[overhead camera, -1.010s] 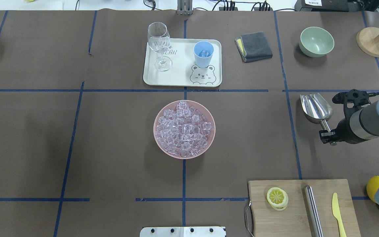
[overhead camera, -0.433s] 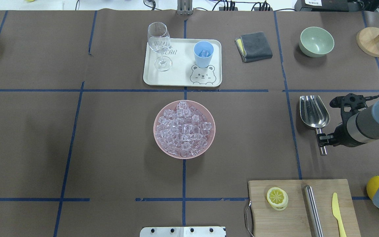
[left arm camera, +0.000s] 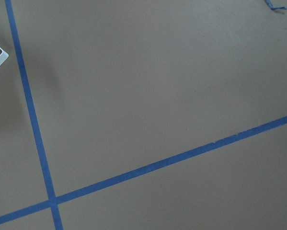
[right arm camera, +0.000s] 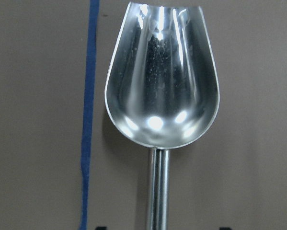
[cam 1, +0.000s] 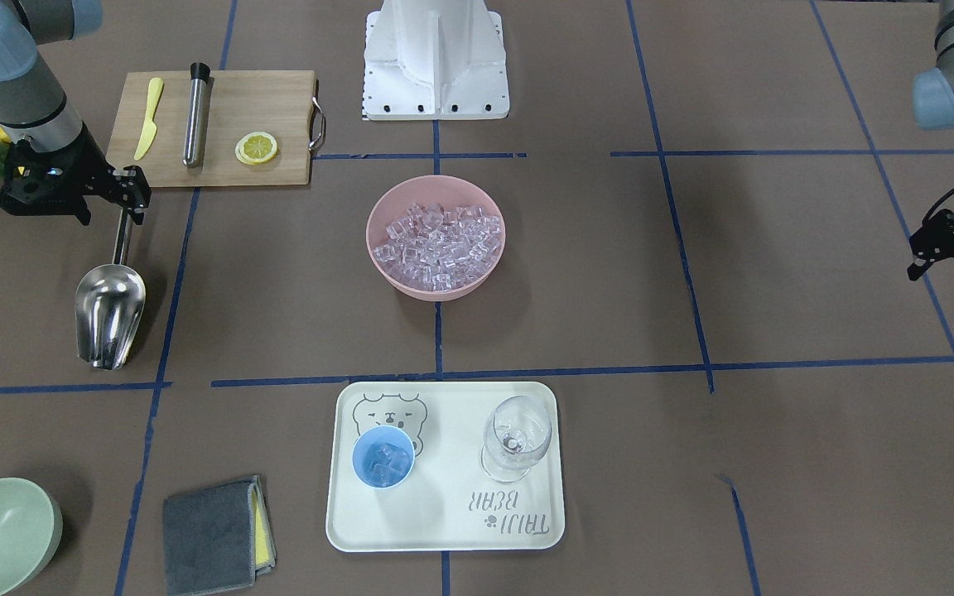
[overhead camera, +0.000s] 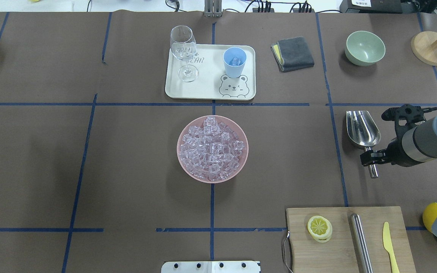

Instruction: Put ice in cup with scoop

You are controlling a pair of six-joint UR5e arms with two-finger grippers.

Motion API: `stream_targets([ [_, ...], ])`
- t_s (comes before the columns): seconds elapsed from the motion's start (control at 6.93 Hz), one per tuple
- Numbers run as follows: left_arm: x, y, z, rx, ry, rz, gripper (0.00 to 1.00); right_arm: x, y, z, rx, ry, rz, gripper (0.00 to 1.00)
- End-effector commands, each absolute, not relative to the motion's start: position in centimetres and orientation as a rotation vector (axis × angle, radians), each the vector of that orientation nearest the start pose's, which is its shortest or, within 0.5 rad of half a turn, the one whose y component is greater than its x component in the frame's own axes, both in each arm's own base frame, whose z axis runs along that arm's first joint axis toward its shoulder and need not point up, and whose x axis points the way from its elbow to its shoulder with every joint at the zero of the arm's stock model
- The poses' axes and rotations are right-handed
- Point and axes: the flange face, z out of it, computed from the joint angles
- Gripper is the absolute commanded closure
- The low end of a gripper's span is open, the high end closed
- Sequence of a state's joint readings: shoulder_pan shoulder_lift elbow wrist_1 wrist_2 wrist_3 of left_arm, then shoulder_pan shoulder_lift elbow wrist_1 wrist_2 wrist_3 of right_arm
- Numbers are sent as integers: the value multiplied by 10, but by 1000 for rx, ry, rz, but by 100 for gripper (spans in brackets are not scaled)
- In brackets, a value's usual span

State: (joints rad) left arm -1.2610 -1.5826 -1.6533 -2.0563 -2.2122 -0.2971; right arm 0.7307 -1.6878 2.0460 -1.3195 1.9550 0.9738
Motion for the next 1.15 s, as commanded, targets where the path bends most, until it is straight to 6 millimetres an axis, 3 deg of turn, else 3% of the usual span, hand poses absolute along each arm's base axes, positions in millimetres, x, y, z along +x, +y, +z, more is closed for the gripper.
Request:
stream_targets([
  [0.0,55,-528,565,284,740,120,0,-215,-410,463,127,-723,12,0],
  [0.14,43,-525,566,256,773,137,0,-165,-437,491,135,-723,-26,0],
  [0.29,24,-523,571,203,796,139,0,-130,-453,521,125,-732,-51,0],
  [0.43,-2,-520,579,193,773,181,0,-98,-475,535,120,-724,-46,0],
  [0.72,-44,-513,597,159,746,183,0,-38,-490,559,105,-674,-122,0],
  [0.87,-52,-509,603,152,744,224,0,-13,-490,582,87,-707,-127,0],
  [1.01,-54,-503,607,89,747,204,0,-9,-487,594,74,-754,-142,0],
])
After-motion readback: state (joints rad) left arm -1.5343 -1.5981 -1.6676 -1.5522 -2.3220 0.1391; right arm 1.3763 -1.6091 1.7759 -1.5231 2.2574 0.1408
